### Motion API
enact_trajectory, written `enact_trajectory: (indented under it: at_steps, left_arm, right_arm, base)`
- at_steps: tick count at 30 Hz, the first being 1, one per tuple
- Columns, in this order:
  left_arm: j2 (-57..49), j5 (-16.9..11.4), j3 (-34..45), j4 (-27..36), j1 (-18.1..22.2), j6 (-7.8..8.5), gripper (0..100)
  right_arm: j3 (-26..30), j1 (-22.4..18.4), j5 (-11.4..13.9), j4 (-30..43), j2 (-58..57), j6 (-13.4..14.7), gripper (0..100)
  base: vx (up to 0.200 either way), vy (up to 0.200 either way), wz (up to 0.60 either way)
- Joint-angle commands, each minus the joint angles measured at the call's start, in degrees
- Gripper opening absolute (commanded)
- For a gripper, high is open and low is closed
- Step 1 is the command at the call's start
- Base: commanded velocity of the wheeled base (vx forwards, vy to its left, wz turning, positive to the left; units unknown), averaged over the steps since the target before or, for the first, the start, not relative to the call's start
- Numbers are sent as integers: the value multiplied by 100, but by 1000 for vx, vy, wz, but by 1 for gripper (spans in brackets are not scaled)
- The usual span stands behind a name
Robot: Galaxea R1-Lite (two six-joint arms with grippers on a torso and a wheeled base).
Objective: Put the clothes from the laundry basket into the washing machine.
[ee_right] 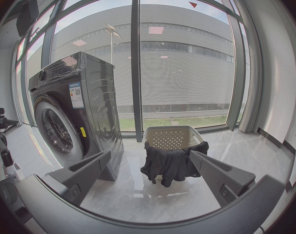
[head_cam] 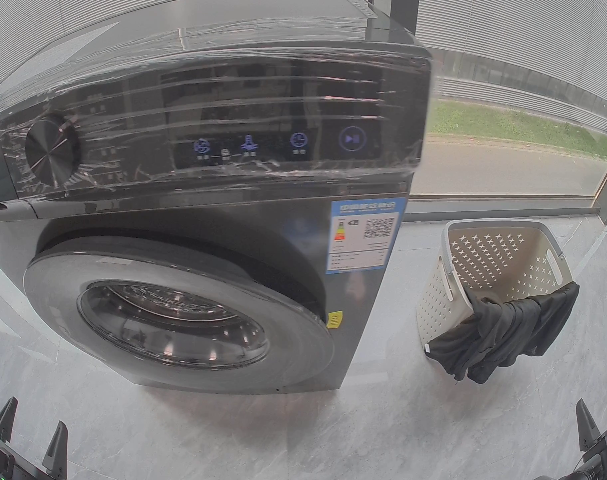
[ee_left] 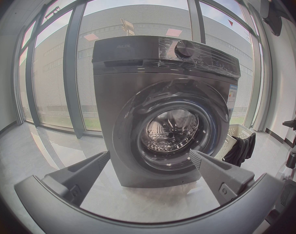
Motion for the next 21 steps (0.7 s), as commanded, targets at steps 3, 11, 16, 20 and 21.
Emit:
enact_trajectory:
  at_steps: [3, 11, 16, 20, 21]
  left_arm:
    - [-101, 2, 92, -2, 1, -3, 100]
    - [-101, 2, 92, -2, 1, -3, 100]
    - [-101, 2, 92, -2, 1, 5, 100]
    - [-101, 2, 92, -2, 1, -3, 100]
    - [-101, 2, 92, -2, 1, 5, 100]
  right_arm:
    - [101, 4, 2, -3, -94, -1, 100]
    - [101, 4, 2, -3, -94, -1, 100]
    - [101, 4, 2, -3, -94, -1, 100]
    - [101, 4, 11, -3, -94, -1, 100]
    - [101, 4, 2, -3, -94, -1, 100]
  base:
    - [0, 200, 0]
    - [0, 200, 0]
    - [0, 200, 0]
    - [0, 100, 0]
    - [0, 0, 0]
